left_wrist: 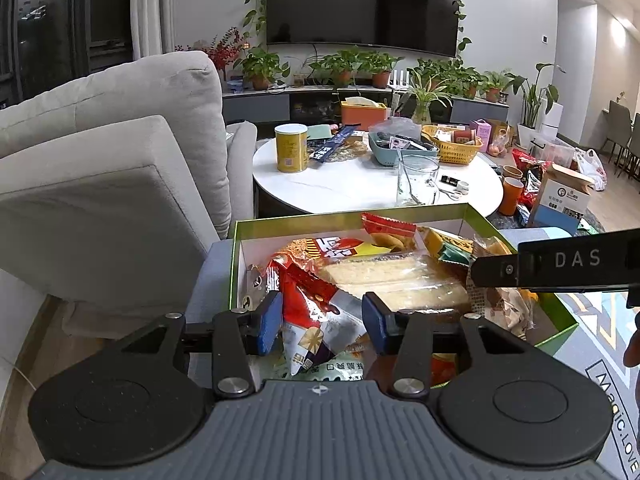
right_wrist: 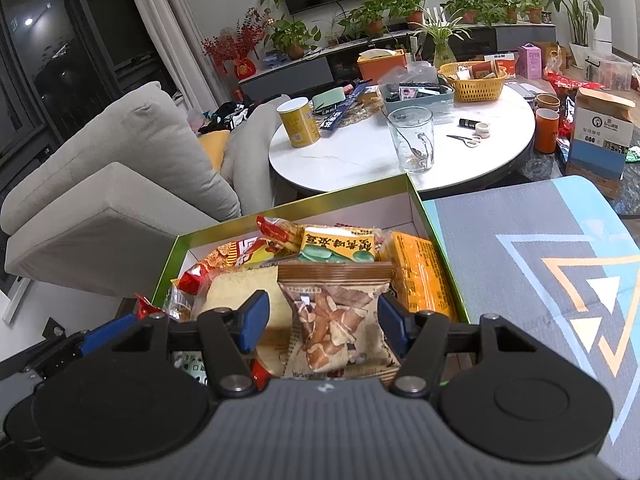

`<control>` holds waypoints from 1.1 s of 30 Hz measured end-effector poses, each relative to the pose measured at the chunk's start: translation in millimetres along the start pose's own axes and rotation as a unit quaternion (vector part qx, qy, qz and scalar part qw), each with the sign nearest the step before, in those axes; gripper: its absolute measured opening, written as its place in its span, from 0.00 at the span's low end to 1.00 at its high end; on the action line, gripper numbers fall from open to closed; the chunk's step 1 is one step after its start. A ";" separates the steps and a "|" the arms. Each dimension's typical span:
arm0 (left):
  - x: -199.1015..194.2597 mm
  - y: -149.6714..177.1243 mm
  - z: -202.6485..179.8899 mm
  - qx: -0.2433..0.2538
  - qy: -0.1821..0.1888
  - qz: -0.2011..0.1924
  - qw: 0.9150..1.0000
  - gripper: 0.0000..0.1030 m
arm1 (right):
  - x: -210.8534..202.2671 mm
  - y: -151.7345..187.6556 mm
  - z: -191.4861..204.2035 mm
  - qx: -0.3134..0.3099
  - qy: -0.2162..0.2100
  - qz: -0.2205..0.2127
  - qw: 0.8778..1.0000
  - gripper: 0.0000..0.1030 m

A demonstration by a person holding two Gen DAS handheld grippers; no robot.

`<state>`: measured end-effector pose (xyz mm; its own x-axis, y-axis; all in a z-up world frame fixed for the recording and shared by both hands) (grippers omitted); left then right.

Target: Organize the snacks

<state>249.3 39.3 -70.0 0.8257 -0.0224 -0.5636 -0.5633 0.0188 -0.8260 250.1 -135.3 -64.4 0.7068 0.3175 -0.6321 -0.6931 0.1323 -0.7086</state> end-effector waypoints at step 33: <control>-64.0 8.5 -24.5 0.010 -0.007 -0.009 1.000 0.62 | -58.3 19.1 8.8 -0.019 -0.014 -0.022 0.999 0.62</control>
<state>190.9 16.4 -41.1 0.8366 -0.0083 -0.5477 -0.5471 0.0378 -0.8362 194.4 -143.0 -38.3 0.7323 0.3391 -0.5905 -0.6544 0.1107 -0.7480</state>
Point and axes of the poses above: each gripper's, at about its wrist camera, not at the fingertips, and x roughly the way its jaws point, z to its left, y to its underside, the point moved 6 cm from there along x, roughly the way its jaws point, and after that the axes turned 1 degree about -y, right-handed, at the moved point
